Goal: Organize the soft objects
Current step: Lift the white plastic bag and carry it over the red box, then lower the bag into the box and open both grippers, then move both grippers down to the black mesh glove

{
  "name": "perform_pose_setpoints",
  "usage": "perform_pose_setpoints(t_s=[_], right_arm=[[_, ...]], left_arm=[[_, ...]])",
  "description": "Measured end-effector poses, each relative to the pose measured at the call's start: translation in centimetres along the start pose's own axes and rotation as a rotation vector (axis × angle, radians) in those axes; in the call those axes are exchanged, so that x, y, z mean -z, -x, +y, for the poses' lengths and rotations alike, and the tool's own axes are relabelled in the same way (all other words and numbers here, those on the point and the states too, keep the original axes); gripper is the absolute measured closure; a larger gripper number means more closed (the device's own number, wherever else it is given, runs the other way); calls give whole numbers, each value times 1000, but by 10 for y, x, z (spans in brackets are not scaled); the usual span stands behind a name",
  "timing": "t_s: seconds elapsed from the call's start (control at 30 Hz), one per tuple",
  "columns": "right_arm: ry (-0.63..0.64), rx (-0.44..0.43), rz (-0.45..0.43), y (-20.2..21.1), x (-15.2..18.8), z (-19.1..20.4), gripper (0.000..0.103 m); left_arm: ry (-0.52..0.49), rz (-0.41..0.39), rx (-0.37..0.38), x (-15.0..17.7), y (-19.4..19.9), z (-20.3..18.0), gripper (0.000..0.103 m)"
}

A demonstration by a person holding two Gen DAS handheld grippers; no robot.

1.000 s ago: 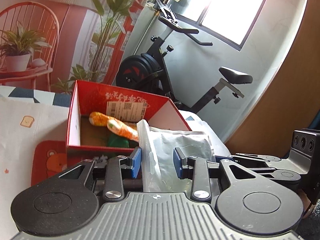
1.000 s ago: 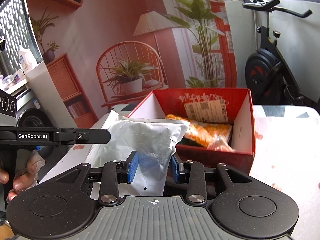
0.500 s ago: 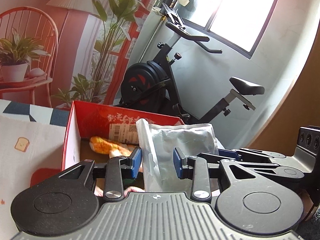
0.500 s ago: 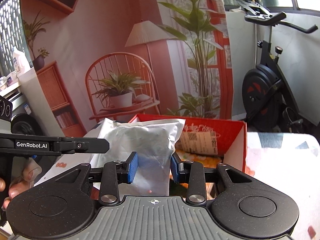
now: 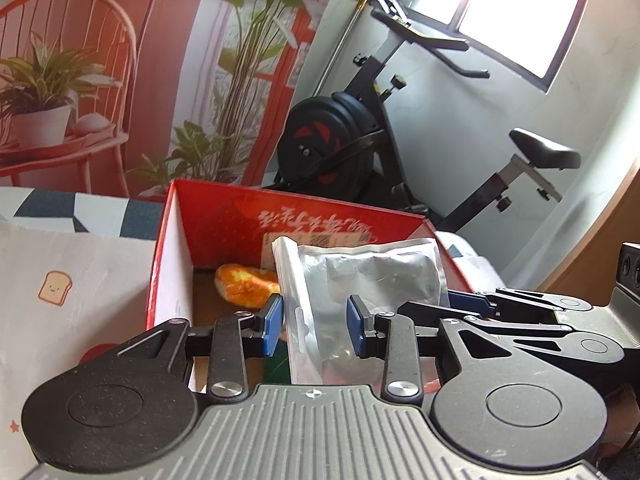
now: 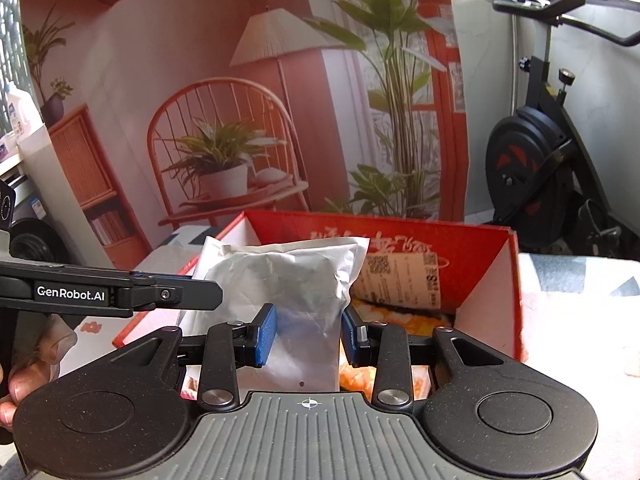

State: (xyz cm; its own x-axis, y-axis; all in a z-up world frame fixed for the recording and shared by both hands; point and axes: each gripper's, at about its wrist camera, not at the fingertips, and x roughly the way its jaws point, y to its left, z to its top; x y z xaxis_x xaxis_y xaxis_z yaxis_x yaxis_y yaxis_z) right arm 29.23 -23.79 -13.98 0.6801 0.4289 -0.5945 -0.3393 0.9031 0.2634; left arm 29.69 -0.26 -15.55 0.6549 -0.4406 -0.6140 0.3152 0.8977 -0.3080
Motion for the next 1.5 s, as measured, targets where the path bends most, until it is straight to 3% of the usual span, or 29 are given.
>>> perform_pose_setpoints(t_s=[0.37,0.63,0.7,1.1,1.33,1.5], right_arm=[[-8,-2,99,-32,23,20,71],[-4,55,120,-28,25,23,69],[-2,75,106,-20,23,21,62],[-14,118,26,47,32,16,61],[9,97,-8,94,58,35,61],[20,69,-44,126,93,51,61]], left_arm=[[-34,50,-99,8,-6,16,67],[-47,24,-117,5,8,15,63],[-50,14,-117,4,13,10,62],[-108,3,-128,23,62,-17,57],[-93,18,-110,61,101,-25,57],[-6,74,-68,107,121,-21,55]])
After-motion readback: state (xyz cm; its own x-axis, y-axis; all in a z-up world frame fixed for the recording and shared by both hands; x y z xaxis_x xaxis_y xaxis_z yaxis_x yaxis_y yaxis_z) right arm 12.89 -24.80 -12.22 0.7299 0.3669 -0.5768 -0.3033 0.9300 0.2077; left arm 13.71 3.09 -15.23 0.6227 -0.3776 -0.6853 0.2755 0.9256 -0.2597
